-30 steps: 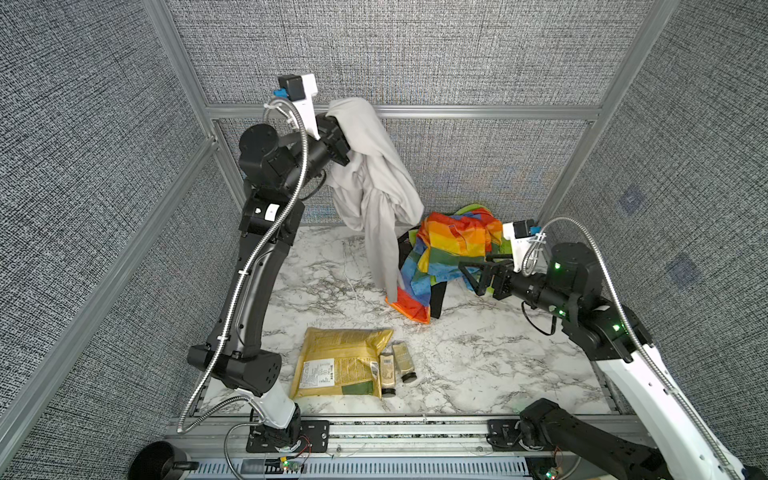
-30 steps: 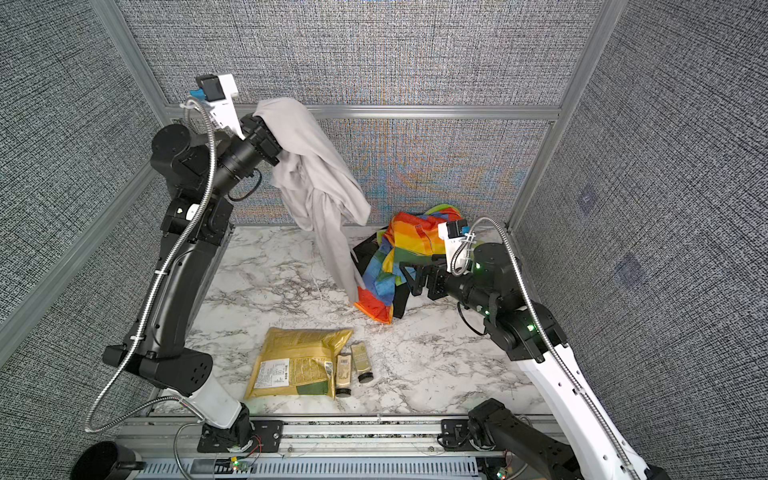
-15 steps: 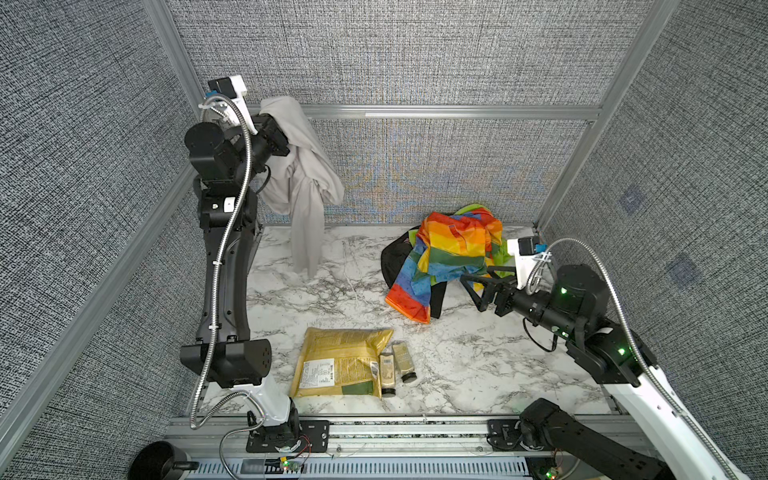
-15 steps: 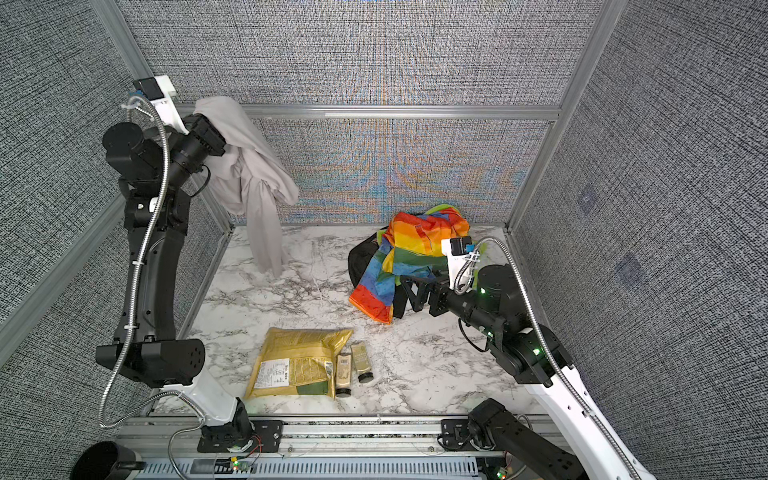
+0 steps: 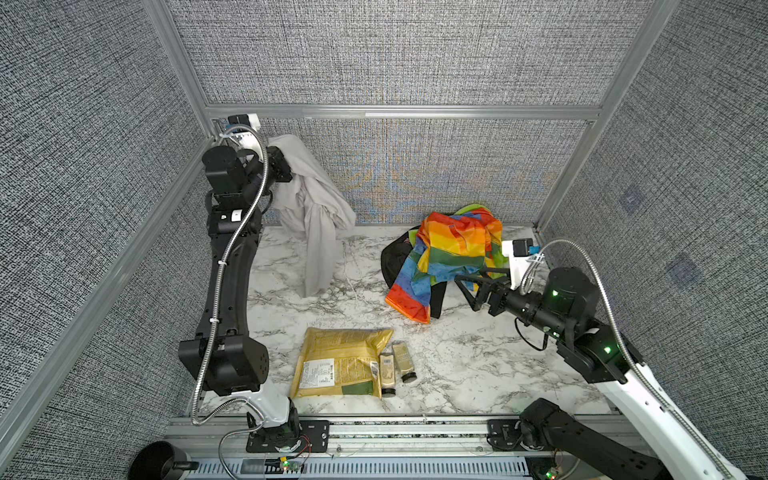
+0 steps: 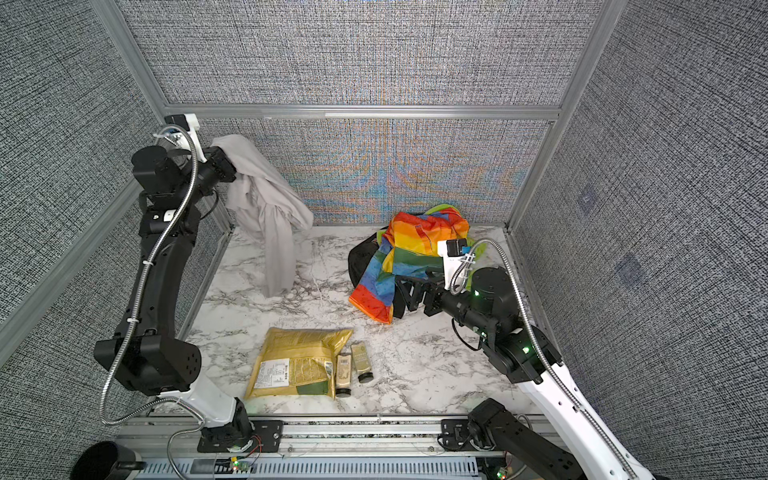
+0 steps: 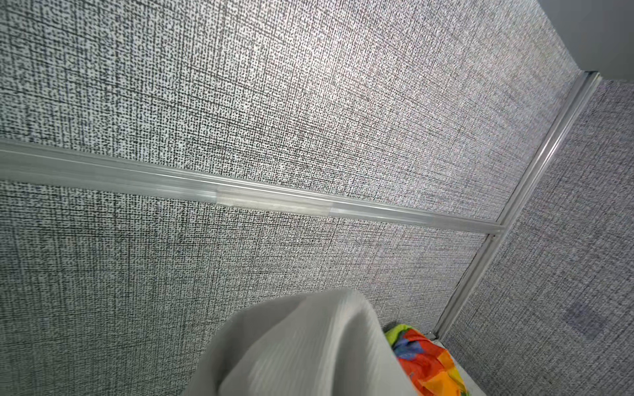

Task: Pick out a specific cloth from the pile
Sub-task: 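Lower the grey garment onto the table beside the pile with the left gripper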

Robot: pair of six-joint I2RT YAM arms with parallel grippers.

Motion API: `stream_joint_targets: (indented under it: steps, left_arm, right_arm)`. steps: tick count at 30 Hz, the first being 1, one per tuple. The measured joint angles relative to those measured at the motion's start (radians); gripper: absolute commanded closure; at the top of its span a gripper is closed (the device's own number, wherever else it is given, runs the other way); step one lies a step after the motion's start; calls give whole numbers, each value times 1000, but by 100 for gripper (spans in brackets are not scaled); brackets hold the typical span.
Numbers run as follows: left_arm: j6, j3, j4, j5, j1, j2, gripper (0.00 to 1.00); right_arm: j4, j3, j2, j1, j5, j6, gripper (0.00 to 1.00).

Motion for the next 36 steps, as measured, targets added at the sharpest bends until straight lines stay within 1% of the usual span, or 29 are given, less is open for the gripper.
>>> stream_joint_targets:
  steps: [8,14,18,23,26,32,36]
  left_arm:
    - [105,-201,-6,-66,0,-49,100]
    - [171,-304,-37,-135,0,-93,100]
    - [178,-355,-33,-119,-7,-104,100]
    - [177,-510,-26,-97,-46,-149,100]
    - [173,-581,-23,-92,-55,-177,100]
    - [166,-652,16,-89,-56,-204,100]
    - [153,-723,58,-60,-56,-215,100]
  right_arm:
    - [32,-15,17,3,0,18,1]
    - [32,-37,28,3,21,22,1]
    - [32,-40,40,4,27,25,1]
    - [32,-42,42,4,41,26,1]
    - [33,-49,35,4,48,25,1]
    - [32,-52,28,4,70,24,1]
    - [31,-53,13,4,86,23,1]
